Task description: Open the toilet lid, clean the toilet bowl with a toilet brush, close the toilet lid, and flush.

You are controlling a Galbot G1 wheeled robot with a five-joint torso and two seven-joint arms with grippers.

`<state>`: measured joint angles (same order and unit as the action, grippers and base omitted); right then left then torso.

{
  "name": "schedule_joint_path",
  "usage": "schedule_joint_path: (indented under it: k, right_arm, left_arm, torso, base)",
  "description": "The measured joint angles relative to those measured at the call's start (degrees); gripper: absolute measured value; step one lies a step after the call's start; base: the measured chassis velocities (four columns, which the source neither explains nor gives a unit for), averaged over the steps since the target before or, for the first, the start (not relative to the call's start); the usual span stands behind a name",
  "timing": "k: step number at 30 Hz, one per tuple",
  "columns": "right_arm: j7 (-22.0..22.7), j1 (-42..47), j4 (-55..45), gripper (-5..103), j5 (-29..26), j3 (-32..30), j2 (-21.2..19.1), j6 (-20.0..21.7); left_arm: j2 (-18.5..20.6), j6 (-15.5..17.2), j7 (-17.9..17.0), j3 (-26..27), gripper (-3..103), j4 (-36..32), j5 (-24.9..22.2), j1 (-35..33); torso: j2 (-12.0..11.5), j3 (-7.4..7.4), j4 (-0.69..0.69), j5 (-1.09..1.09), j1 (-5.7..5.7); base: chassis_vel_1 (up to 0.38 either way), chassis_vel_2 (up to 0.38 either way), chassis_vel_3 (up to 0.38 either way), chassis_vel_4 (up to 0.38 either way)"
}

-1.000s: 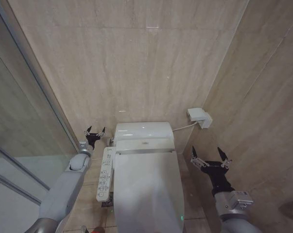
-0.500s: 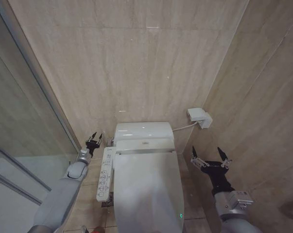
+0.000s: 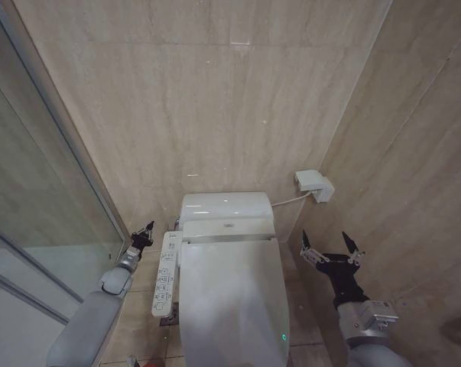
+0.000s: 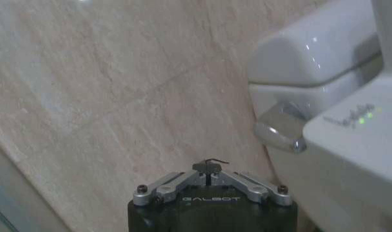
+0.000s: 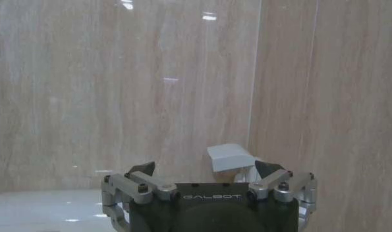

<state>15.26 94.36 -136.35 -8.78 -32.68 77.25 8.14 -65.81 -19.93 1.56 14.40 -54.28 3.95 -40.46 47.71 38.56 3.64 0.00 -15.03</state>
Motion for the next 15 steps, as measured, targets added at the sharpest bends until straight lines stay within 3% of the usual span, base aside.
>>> schedule_joint_path:
  k: [8,15]
  right_arm:
    - [0.0,0.0,0.0,100,0.0,0.0,0.0,0.0]
    - [0.0,0.0,0.0,100,0.0,0.0,0.0,0.0]
  left_arm:
    - [-1.0,-2.9,-0.3,1.1,0,2.7,5.8,2.0]
    - [-2.6,-3.3,-0.2,0.0,0,2.9,6.2,3.0]
  torso:
    - [0.0,0.00,0.00,0.01,0.00]
    - [0.0,0.00,0.02,0.01,0.00]
  base:
    - [0.000,0.000,0.000,0.000]
    - [0.000,0.000,0.000,0.000]
